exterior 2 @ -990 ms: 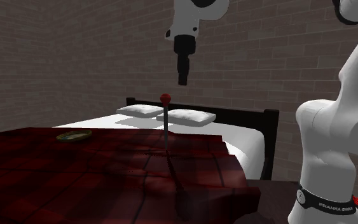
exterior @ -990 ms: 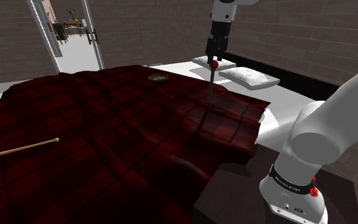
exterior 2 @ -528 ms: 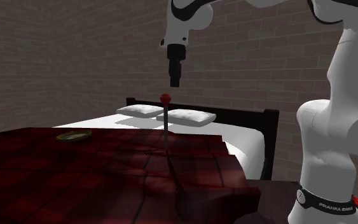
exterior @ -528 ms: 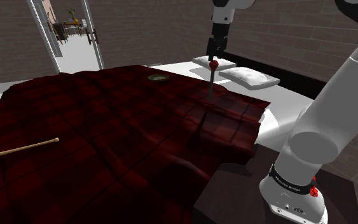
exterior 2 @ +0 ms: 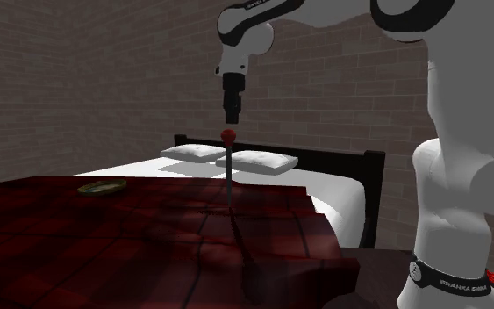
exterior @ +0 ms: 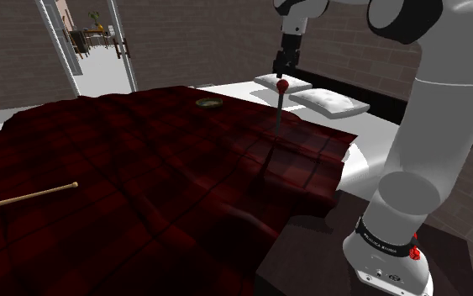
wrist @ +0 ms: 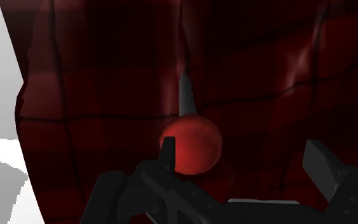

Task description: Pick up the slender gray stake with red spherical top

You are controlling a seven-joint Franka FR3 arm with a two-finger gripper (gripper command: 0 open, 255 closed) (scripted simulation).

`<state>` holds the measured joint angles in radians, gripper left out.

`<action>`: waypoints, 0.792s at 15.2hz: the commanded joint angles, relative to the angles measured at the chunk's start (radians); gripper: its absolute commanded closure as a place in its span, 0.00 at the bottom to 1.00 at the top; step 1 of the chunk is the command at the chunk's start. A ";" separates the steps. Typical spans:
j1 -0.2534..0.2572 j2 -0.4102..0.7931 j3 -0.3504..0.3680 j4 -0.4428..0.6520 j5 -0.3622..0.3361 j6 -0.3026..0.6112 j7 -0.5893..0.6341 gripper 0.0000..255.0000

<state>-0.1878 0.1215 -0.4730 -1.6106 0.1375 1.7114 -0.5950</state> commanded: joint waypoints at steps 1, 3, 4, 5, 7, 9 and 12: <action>-0.035 0.084 -0.016 0.097 0.043 -0.028 -0.043 0.00; -0.045 0.105 -0.016 0.107 0.053 -0.021 -0.053 0.00; -0.044 0.104 -0.016 0.092 0.053 -0.007 -0.054 0.00; -0.043 0.103 -0.015 0.077 0.052 0.007 -0.055 0.00; -0.041 0.102 -0.014 0.048 0.053 0.034 -0.058 0.00; -0.039 0.101 -0.013 0.021 0.053 0.061 -0.060 0.00; -0.038 0.101 -0.013 0.012 0.053 0.070 -0.061 1.00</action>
<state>-0.2262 0.2219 -0.4863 -1.5957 0.1906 1.7777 -0.6557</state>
